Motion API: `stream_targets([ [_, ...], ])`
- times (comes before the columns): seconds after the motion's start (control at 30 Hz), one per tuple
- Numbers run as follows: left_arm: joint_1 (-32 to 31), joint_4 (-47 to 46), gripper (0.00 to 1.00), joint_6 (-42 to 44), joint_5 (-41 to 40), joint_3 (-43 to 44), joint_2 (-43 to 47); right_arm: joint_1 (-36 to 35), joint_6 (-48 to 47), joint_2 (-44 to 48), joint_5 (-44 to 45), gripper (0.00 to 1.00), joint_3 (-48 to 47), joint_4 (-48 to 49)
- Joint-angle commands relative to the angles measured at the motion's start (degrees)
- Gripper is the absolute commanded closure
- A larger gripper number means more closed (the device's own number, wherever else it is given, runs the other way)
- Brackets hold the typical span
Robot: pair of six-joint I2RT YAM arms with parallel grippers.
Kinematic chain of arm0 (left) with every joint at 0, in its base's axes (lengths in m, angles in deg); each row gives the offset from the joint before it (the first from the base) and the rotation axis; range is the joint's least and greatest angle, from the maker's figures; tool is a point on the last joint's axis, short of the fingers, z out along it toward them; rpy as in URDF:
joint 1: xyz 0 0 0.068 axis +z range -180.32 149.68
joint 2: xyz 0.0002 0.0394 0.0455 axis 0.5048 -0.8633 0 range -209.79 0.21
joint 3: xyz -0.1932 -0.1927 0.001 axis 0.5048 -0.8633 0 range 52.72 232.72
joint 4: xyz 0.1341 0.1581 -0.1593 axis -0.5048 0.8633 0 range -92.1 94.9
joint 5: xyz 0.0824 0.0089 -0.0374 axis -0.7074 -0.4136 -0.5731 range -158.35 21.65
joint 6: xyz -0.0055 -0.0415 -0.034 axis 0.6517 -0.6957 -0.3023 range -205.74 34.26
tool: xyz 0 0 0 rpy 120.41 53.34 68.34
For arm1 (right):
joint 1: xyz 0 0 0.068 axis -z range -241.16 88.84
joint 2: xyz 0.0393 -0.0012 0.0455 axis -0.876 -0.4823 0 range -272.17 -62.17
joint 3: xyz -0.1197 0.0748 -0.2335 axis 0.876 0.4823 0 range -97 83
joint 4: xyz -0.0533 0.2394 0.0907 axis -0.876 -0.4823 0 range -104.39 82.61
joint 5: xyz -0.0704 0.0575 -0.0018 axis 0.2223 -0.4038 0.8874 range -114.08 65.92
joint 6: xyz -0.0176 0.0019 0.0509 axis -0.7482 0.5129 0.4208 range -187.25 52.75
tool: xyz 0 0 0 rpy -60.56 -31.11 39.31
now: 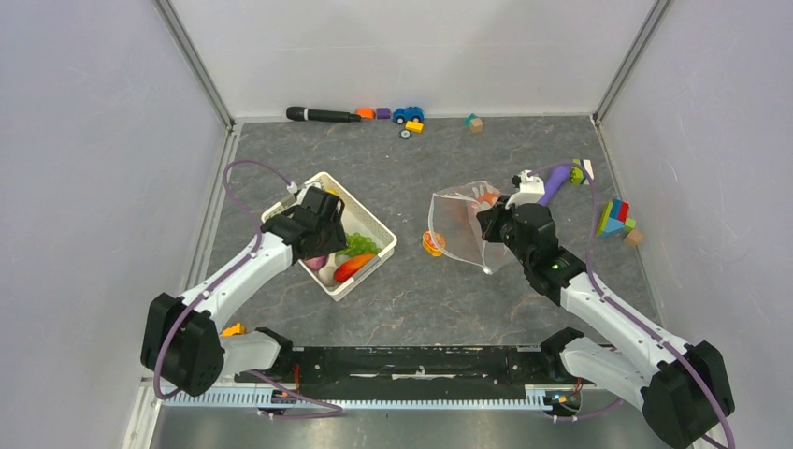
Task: Place the food in the zip-top bag and seal the zipper
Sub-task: Pick up the fake vegetable from the bin.
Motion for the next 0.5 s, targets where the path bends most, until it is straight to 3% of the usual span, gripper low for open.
stream_targets([
  [0.0, -1.1, -0.1, 0.38, -1.3, -4.1, 1.1, -1.0, 0.1, -1.0, 0.4, 2.1, 1.0, -0.6, 0.6],
  [0.47, -3.1, -0.6, 0.57, -0.6, -8.0, 3.9, -7.8, 0.1, -1.9, 0.9, 3.8, 1.0, -0.1, 0.2],
])
